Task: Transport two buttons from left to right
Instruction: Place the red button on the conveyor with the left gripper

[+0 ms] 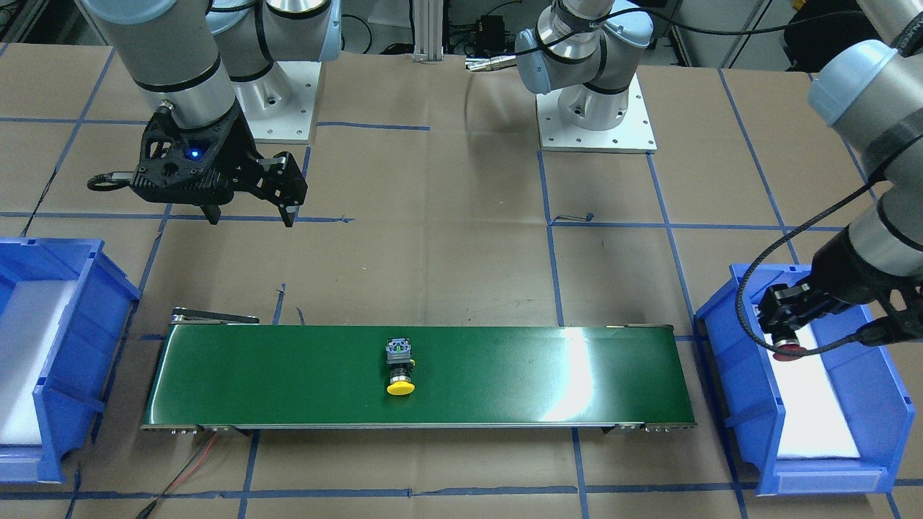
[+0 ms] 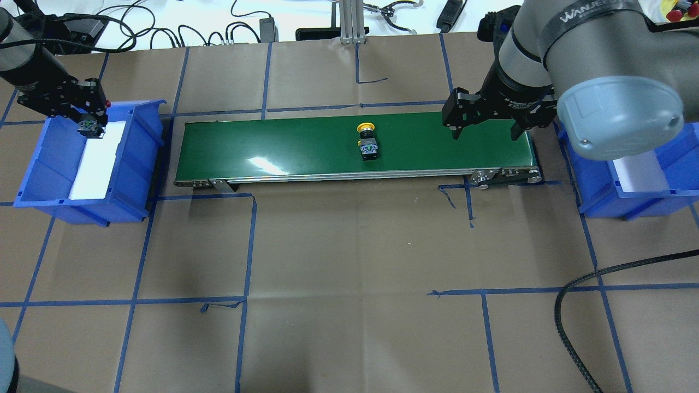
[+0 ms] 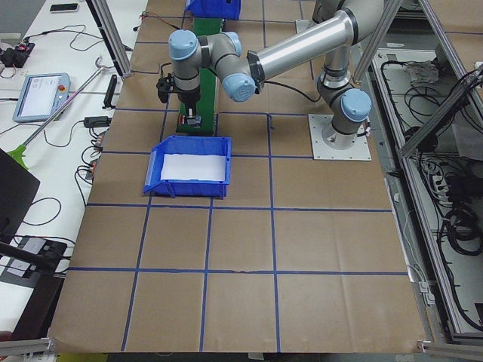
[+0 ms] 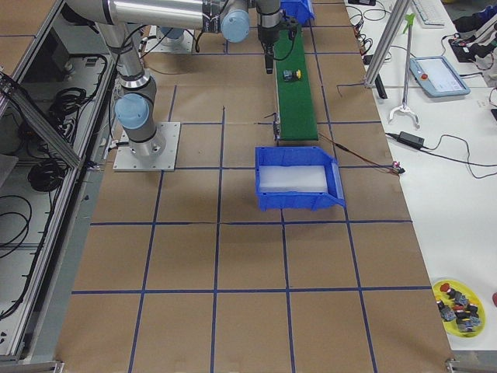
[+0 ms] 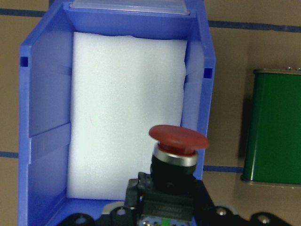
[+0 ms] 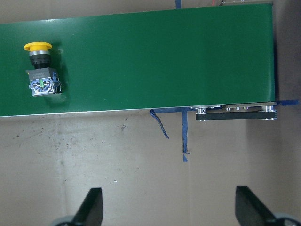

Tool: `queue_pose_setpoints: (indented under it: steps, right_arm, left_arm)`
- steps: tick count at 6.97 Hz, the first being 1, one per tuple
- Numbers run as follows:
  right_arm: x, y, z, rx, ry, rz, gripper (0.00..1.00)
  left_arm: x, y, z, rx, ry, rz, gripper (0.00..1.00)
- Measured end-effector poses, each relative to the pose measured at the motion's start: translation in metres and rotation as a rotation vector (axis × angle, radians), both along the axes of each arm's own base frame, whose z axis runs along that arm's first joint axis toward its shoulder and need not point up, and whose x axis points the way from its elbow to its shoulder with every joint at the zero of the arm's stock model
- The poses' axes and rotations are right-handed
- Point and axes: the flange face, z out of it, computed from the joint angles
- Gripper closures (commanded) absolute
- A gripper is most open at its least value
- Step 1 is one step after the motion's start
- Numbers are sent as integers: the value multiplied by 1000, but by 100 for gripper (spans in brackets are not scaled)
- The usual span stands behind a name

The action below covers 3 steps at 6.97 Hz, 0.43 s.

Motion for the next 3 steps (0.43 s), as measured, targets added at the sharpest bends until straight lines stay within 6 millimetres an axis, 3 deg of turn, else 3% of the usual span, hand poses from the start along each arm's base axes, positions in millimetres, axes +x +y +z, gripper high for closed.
queue_pose_setpoints:
  steps: [1, 3]
  right_arm:
    - [1, -4, -4, 6, -3, 0, 0]
    - [4, -18, -10, -32, -37, 5, 0]
  left_arm:
    - [-38, -4, -3, 5, 2, 19, 86]
    - [-93, -9, -20, 26, 11, 62, 86]
